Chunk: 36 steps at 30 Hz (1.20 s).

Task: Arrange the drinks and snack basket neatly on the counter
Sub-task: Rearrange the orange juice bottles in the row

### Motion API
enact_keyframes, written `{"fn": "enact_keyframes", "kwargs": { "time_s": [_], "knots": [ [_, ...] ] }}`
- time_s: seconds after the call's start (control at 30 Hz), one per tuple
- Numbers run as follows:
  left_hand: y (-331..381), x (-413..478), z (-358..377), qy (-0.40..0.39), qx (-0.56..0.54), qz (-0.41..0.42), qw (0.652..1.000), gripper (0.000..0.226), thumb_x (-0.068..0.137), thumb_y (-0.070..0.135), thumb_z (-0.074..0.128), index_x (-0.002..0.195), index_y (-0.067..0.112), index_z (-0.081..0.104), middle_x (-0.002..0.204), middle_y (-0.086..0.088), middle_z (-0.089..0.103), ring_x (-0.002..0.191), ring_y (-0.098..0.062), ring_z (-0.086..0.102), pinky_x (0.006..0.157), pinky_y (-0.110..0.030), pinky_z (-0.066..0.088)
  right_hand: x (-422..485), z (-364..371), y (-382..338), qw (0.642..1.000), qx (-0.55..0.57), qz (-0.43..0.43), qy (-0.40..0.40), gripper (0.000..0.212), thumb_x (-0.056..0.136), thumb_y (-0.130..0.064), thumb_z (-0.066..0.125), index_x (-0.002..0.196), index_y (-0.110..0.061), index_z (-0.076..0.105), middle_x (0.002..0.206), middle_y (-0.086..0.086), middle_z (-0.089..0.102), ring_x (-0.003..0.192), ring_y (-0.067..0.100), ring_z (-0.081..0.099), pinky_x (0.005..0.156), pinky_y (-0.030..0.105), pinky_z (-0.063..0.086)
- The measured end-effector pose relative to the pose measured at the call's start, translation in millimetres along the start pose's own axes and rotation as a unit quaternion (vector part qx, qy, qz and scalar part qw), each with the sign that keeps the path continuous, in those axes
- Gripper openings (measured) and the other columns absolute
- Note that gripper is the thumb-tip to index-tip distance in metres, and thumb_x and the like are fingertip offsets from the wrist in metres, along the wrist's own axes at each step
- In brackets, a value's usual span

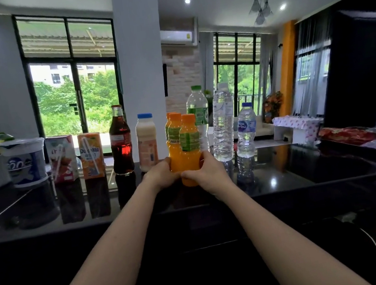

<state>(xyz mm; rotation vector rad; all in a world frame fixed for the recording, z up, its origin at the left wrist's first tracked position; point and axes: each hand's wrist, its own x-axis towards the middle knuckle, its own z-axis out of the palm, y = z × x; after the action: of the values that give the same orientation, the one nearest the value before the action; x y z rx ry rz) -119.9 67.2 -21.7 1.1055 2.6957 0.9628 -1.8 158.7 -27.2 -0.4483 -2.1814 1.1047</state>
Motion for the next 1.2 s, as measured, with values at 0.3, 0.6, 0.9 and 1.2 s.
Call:
{"fn": "enact_keyframes", "kwargs": {
  "time_s": [0.3, 0.6, 0.9, 1.2],
  "knots": [
    [-1.8, -1.9, 3.1, 0.045, 0.020, 0.006, 0.999, 0.051, 0.085, 0.042, 0.064, 0.126, 0.017, 0.046, 0.120, -0.007, 0.061, 0.109, -0.025, 0.059, 0.092, -0.039, 0.049, -5.7, 1.1, -2.8, 1.000, 0.010, -0.004, -0.008, 0.070, 0.070, -0.039, 0.082, 0.125, -0.018, 0.045, 0.108, -0.005, 0.053, 0.096, 0.015, 0.054, 0.075, 0.024, 0.044],
    [-3.5, -3.4, 0.3, 0.028, -0.004, 0.007, 1.000, 0.054, 0.085, 0.042, 0.064, 0.131, 0.017, 0.046, 0.125, -0.006, 0.060, 0.113, -0.024, 0.058, 0.092, -0.036, 0.047, -6.5, 0.7, -5.0, 1.000, 0.006, -0.004, -0.009, 0.066, 0.074, -0.035, 0.079, 0.128, -0.017, 0.044, 0.108, -0.005, 0.052, 0.096, 0.015, 0.053, 0.075, 0.025, 0.043],
    [-5.6, -4.0, 3.3, 0.051, -0.008, 0.014, 0.999, 0.051, 0.083, 0.043, 0.067, 0.124, 0.016, 0.051, 0.117, -0.005, 0.062, 0.104, -0.022, 0.060, 0.089, -0.036, 0.050, -6.1, 2.4, -3.6, 1.000, 0.001, 0.000, -0.008, 0.061, 0.076, -0.034, 0.076, 0.126, -0.020, 0.045, 0.108, -0.005, 0.054, 0.095, 0.015, 0.053, 0.076, 0.026, 0.044],
    [-2.3, -0.1, -0.6, 0.041, -0.024, 0.003, 0.999, 0.051, 0.090, 0.032, 0.060, 0.134, 0.013, 0.046, 0.129, -0.007, 0.057, 0.114, -0.024, 0.056, 0.091, -0.034, 0.047, -4.2, 3.8, -2.2, 1.000, -0.006, 0.005, -0.003, 0.057, 0.079, -0.034, 0.072, 0.127, -0.019, 0.045, 0.112, -0.001, 0.056, 0.094, 0.016, 0.054, 0.074, 0.027, 0.044]
  ]
}}
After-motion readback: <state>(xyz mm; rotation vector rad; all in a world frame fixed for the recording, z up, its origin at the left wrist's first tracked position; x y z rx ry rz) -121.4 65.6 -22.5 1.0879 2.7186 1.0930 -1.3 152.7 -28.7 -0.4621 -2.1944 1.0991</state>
